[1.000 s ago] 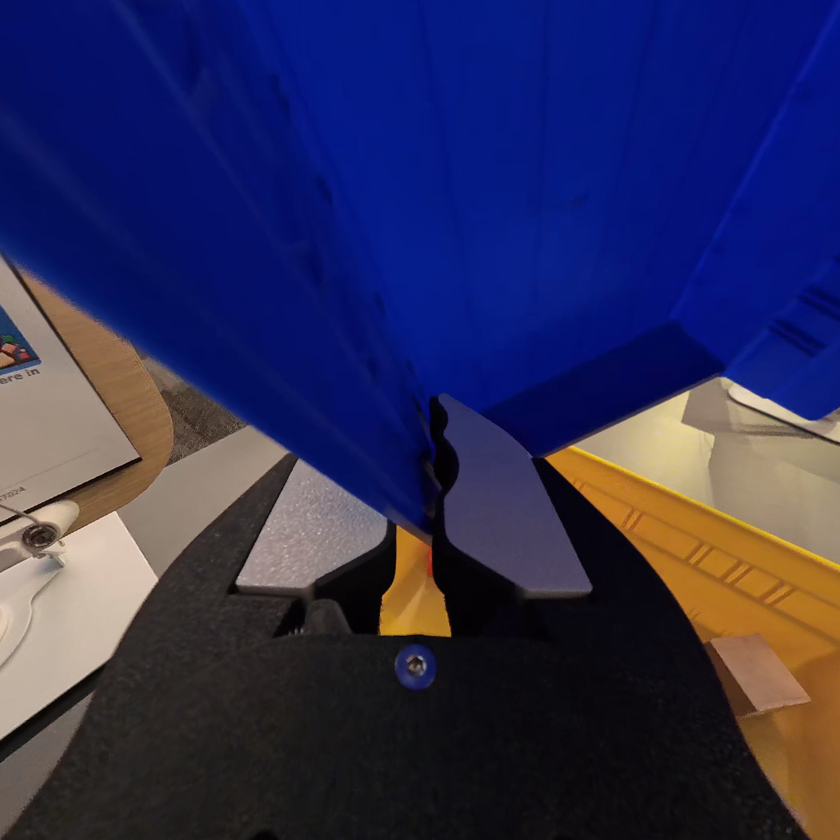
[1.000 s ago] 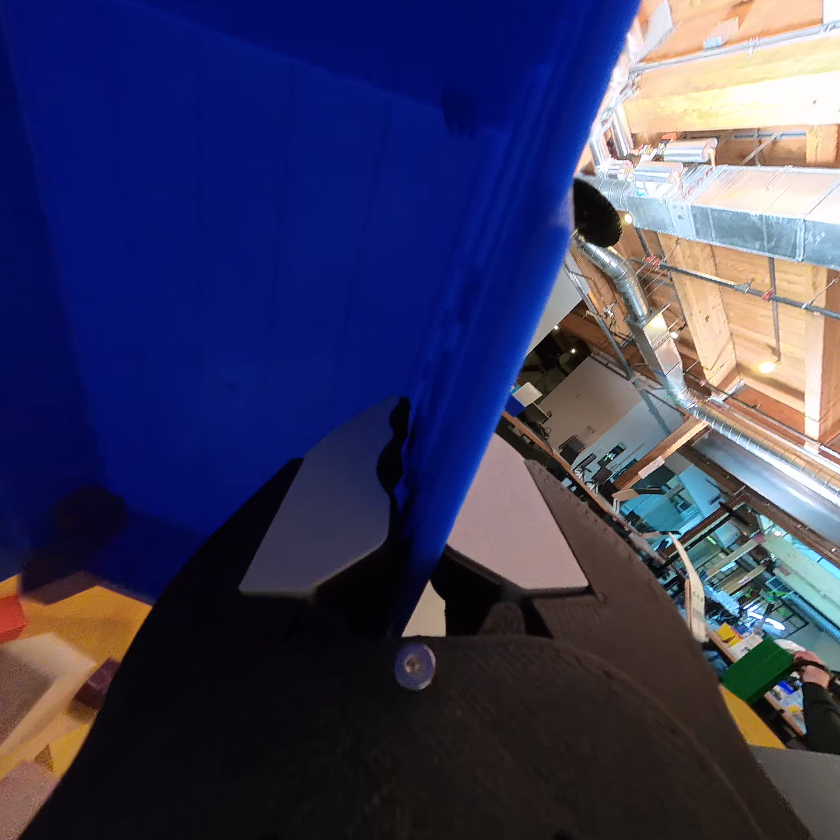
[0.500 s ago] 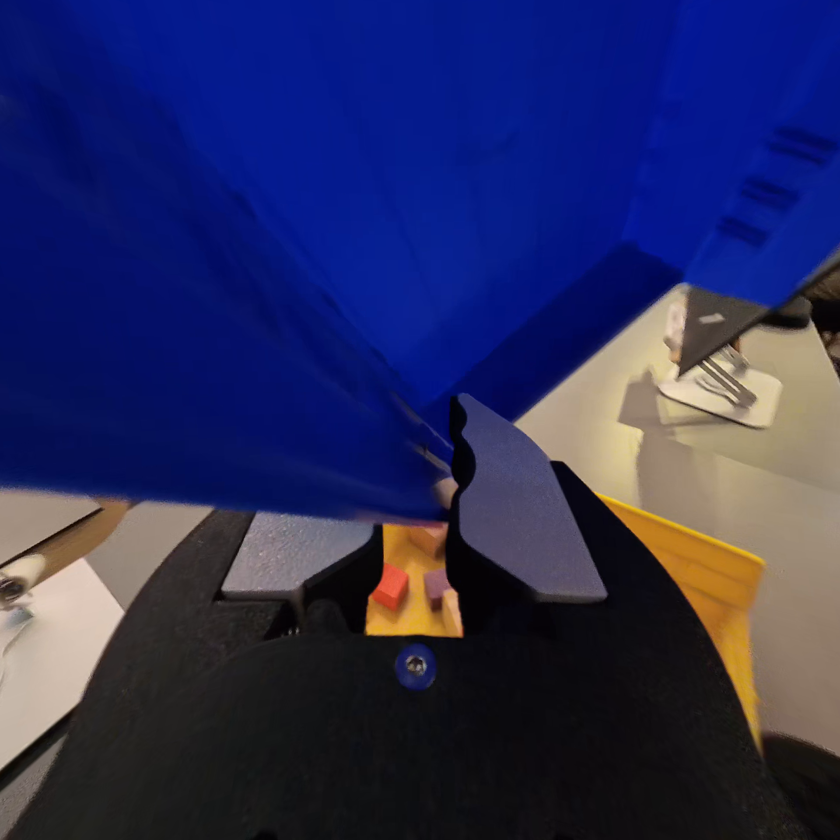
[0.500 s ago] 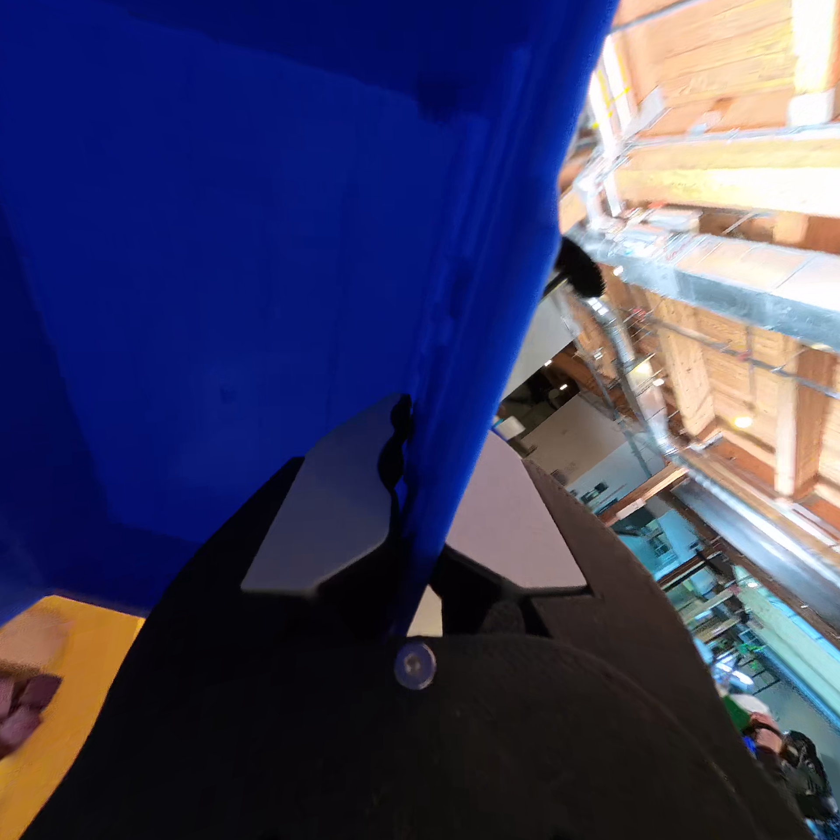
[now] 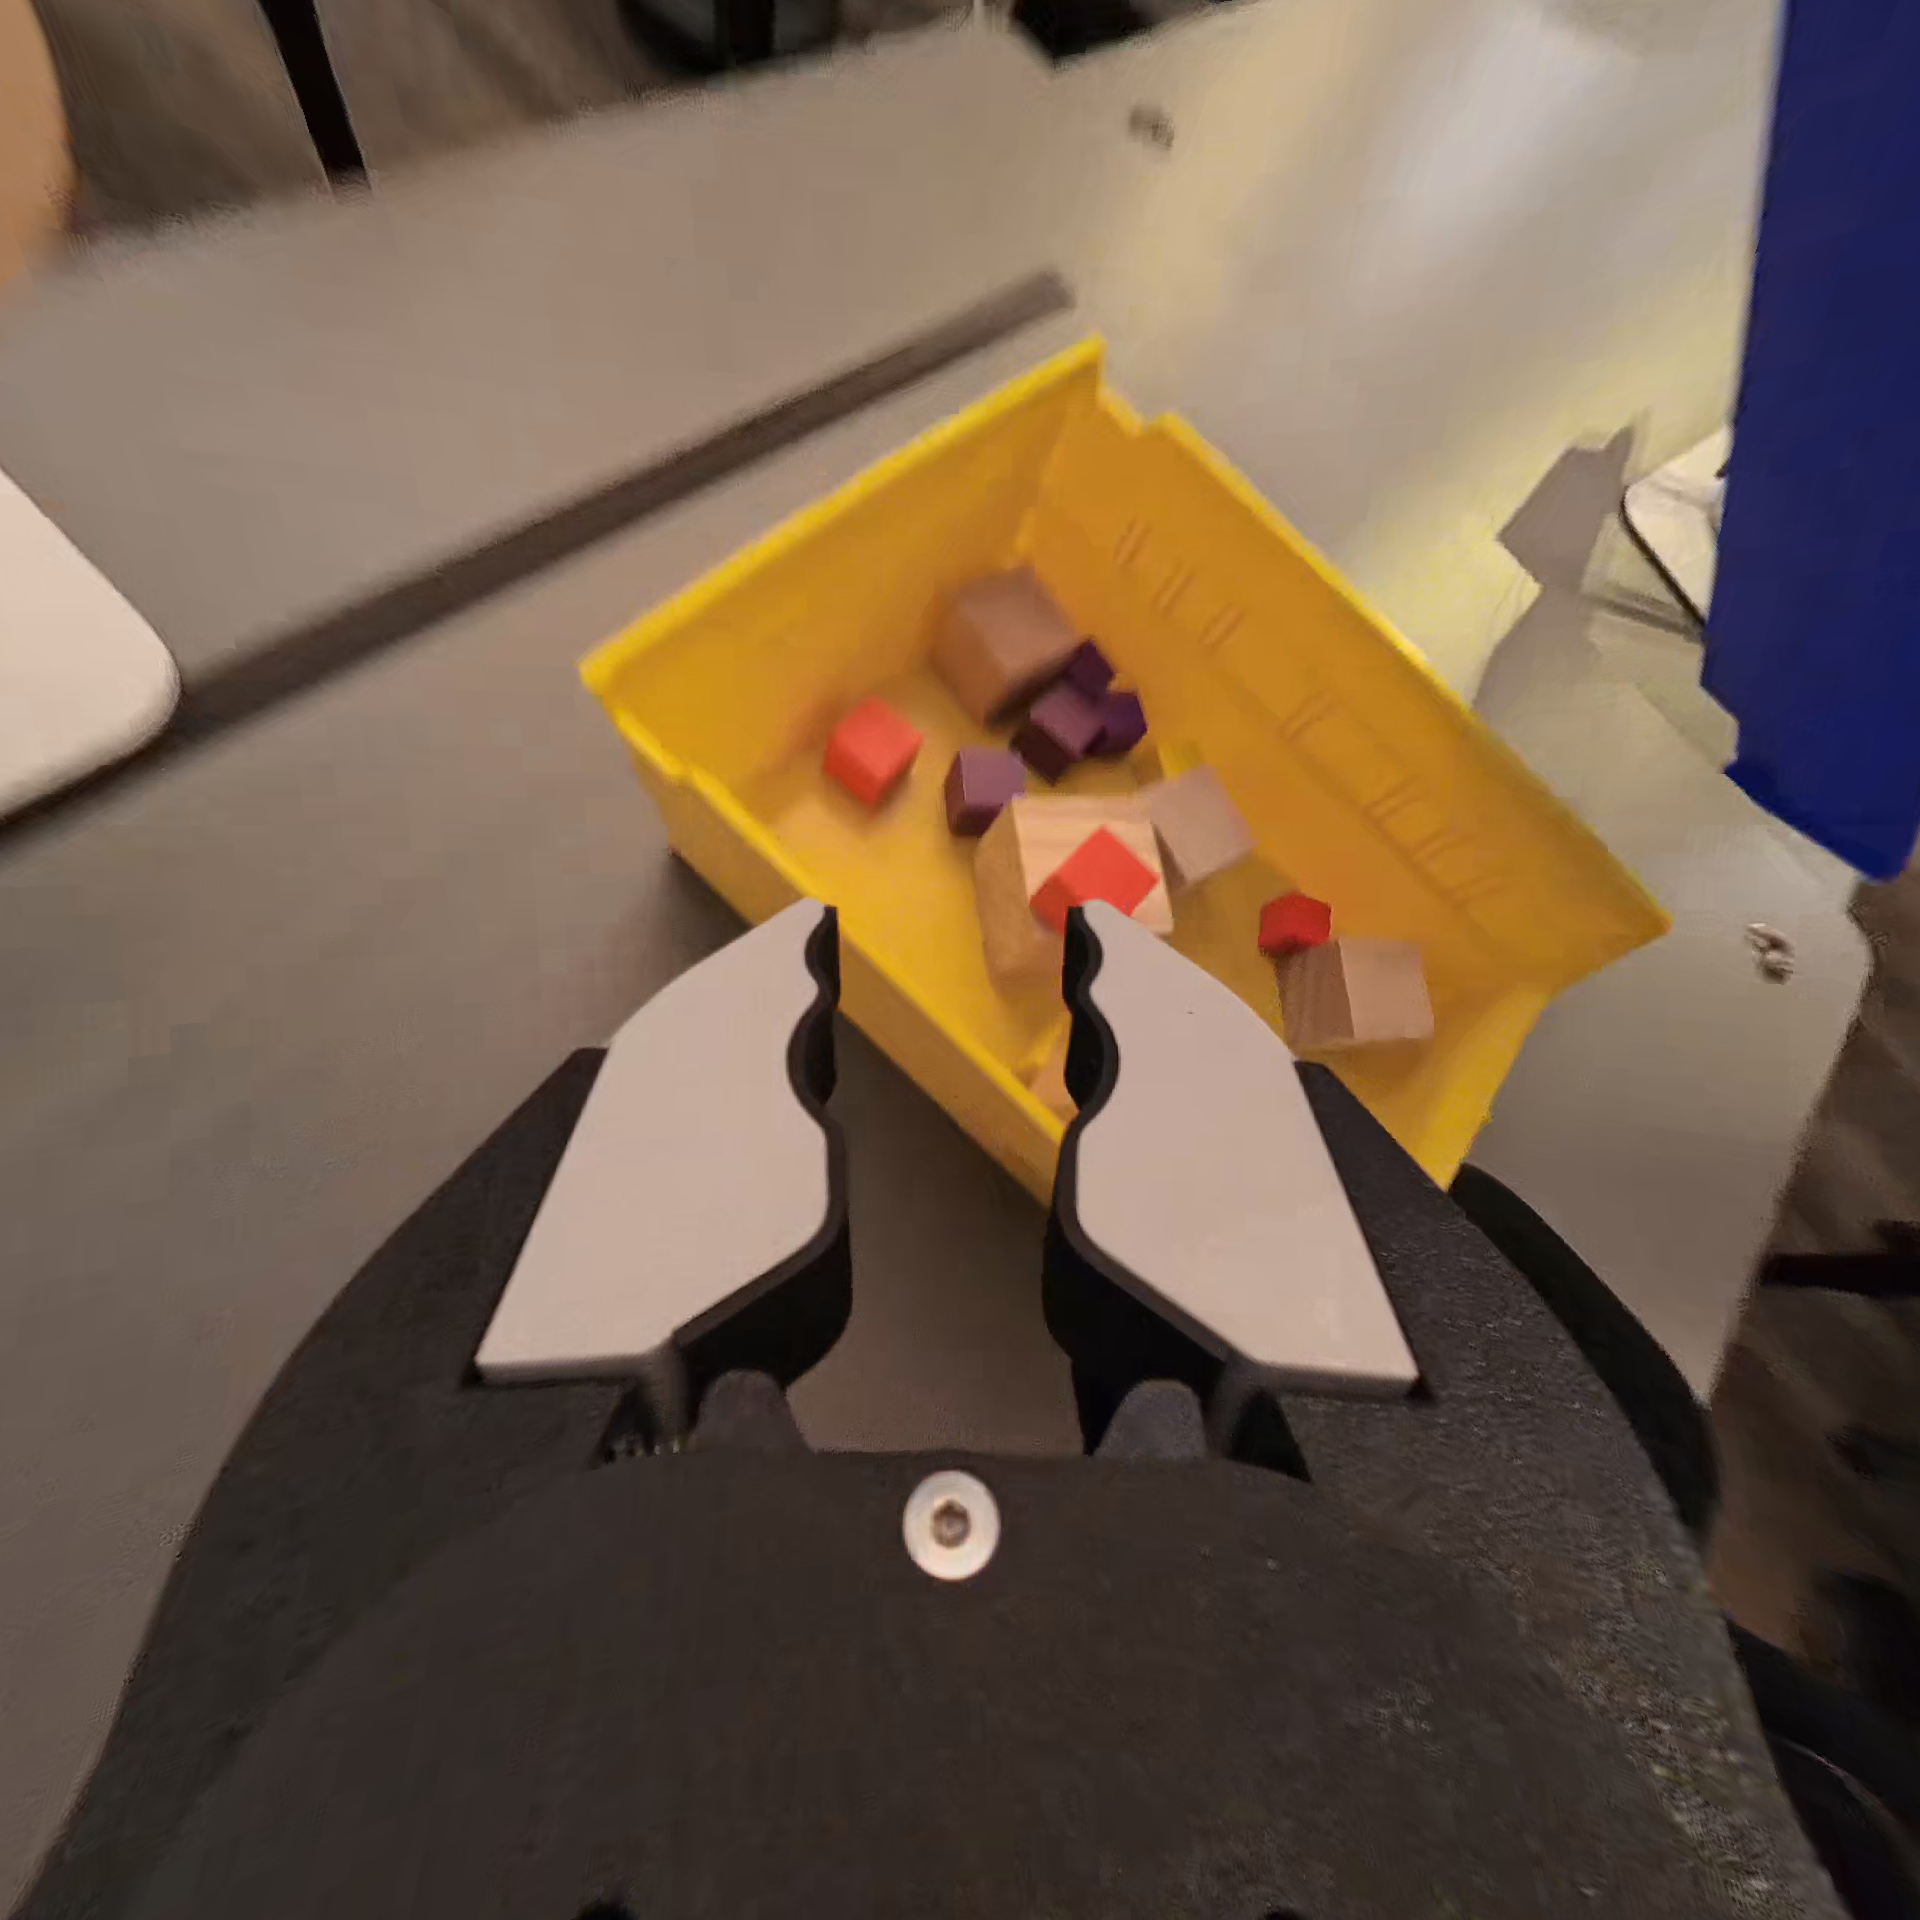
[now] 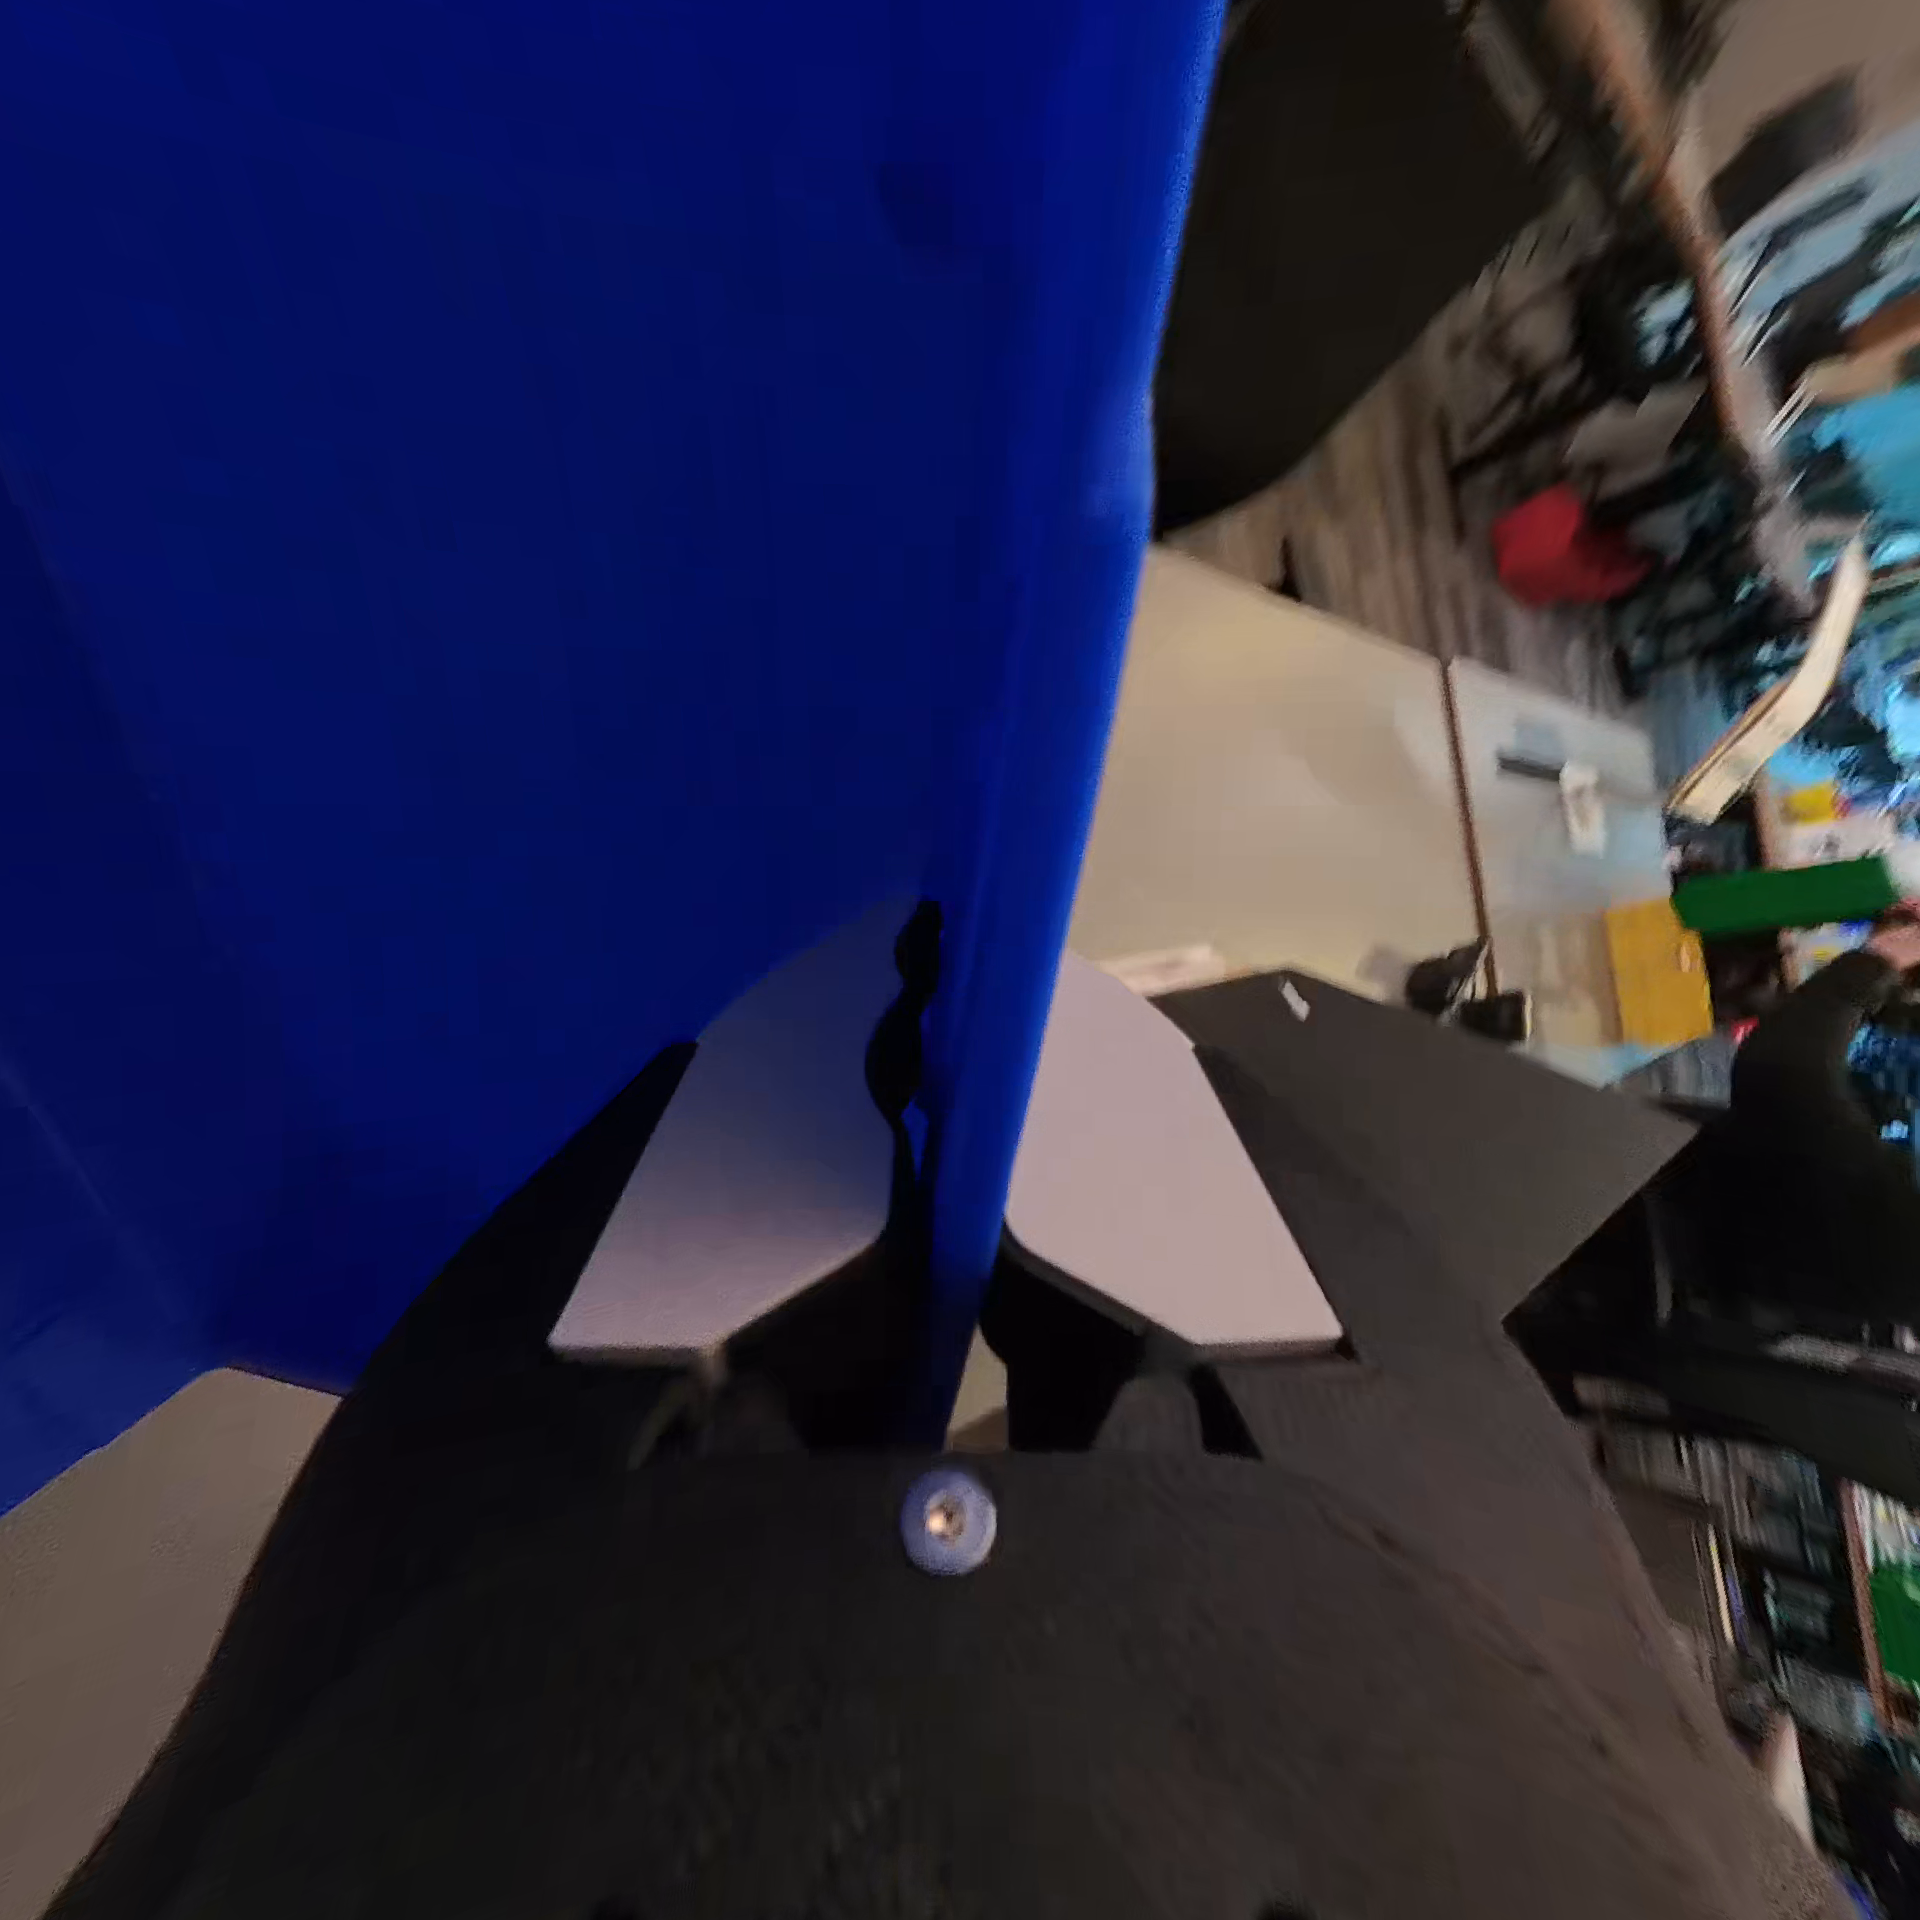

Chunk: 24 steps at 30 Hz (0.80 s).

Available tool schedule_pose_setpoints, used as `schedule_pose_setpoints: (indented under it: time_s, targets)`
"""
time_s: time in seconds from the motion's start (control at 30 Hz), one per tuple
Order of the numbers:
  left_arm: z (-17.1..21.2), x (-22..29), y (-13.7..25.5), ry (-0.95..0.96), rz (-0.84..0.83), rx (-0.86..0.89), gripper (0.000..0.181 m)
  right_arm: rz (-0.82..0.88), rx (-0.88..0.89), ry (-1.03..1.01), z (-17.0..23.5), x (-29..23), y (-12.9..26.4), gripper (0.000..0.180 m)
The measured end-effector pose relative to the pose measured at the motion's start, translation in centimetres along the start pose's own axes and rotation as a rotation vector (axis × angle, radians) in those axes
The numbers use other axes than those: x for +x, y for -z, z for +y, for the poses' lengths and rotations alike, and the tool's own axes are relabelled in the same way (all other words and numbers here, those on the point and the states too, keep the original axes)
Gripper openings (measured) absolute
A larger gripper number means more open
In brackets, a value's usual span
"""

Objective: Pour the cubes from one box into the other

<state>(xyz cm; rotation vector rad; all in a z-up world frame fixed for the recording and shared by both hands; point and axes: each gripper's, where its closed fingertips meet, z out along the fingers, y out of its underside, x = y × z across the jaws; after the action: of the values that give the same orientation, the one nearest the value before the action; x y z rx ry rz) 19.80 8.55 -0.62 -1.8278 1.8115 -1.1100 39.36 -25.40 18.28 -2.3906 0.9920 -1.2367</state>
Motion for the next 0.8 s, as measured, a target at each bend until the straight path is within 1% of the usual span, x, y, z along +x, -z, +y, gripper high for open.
schedule_pose_setpoints:
  time_s: [0.03, 0.07, 0.17, 0.23, 0.3, 0.33, 0.37, 0.43, 0.47, 0.63, 0.8]
  targets:
    - [1.1, -0.5, -0.6, 0.060, 0.019, -0.053, 0.042, -0.014, -0.056, -0.001, 1.5, 0.0, -1.1, 0.007]
    - [2.1, -0.8, -1.2, 0.104, 0.037, -0.111, 0.044, -0.028, -0.110, 0.000, 3.0, 0.0, -2.2, 0.007]
    - [4.2, -0.9, -2.8, 0.176, 0.056, -0.231, 0.058, -0.085, -0.258, 0.002, 7.3, -0.8, -5.2, 0.007]
    - [4.8, -0.4, -3.6, 0.212, 0.065, -0.288, 0.058, -0.120, -0.321, 0.010, 9.6, -1.6, -6.9, 0.007]
    - [5.7, -1.5, -4.3, 0.169, -0.035, -0.380, 0.048, -0.139, -0.352, 0.024, 11.2, -2.2, -8.4, 0.007]
    - [5.8, -1.9, -4.5, 0.133, -0.067, -0.418, 0.049, -0.144, -0.359, 0.030, 11.9, -2.5, -9.0, 0.007]
    - [5.8, -1.8, -4.7, 0.122, -0.067, -0.445, 0.042, -0.148, -0.367, 0.033, 12.4, -2.8, -9.6, 0.007]
    - [5.9, -1.2, -5.1, 0.162, -0.049, -0.487, 0.023, -0.162, -0.379, 0.038, 13.2, -3.4, -10.5, 0.007]
    - [5.8, -1.0, -5.3, 0.200, -0.043, -0.508, 0.019, -0.171, -0.384, 0.034, 13.4, -3.6, -10.8, 0.007]
    - [6.7, -1.0, -5.1, 0.295, -0.052, -0.674, 0.013, -0.243, -0.415, -0.013, 13.8, -5.2, -11.6, 0.007]
    - [7.5, -3.0, -3.4, 0.224, -0.118, -0.787, 0.011, -0.400, -0.466, -0.092, 14.4, -8.4, -12.0, 0.007]
